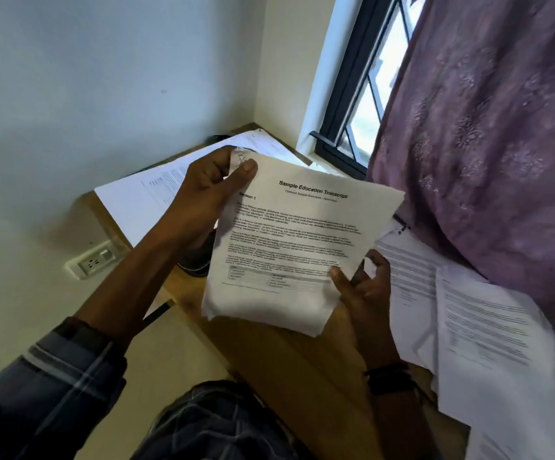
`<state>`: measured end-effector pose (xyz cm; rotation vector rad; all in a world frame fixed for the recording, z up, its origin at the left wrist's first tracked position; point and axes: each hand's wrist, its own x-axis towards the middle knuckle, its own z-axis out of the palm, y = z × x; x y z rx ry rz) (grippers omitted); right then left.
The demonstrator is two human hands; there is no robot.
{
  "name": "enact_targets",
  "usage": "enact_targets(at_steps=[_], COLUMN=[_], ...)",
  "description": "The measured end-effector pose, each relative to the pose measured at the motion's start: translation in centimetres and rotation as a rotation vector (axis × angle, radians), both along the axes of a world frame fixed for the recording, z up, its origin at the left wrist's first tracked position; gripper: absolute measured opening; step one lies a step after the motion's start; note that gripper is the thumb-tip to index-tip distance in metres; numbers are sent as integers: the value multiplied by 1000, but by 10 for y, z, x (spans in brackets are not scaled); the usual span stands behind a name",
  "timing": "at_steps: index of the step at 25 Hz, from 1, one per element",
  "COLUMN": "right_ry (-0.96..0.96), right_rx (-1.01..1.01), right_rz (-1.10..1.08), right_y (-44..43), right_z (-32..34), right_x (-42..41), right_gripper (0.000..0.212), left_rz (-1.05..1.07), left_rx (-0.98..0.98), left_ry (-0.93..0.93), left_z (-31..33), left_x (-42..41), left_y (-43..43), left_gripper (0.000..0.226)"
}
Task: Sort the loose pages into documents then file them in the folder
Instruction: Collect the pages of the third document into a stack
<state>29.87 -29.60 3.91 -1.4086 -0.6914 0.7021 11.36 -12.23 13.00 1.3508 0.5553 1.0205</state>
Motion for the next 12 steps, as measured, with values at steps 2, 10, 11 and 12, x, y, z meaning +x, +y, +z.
enact_targets(at_steps=[2, 10, 11, 12], right_ry=[-58, 321, 414, 475], right_rx=[-59, -121, -138, -164], right_rz=[-50, -133, -119, -117], right_y=[24, 89, 101, 113], right_z=[-7, -23, -28, -31], right_x=[-9, -34, -41, -48], right_gripper=[47, 28, 29, 29], left_rz=[5, -83, -63, -48], left_rx=[-44, 137, 144, 143], left_ry=[57, 565, 608, 647], left_z=[-16, -78, -81, -83], left_x=[-6, -29, -34, -41], left_y=[32, 104, 117, 131], left_gripper=[12, 23, 23, 24])
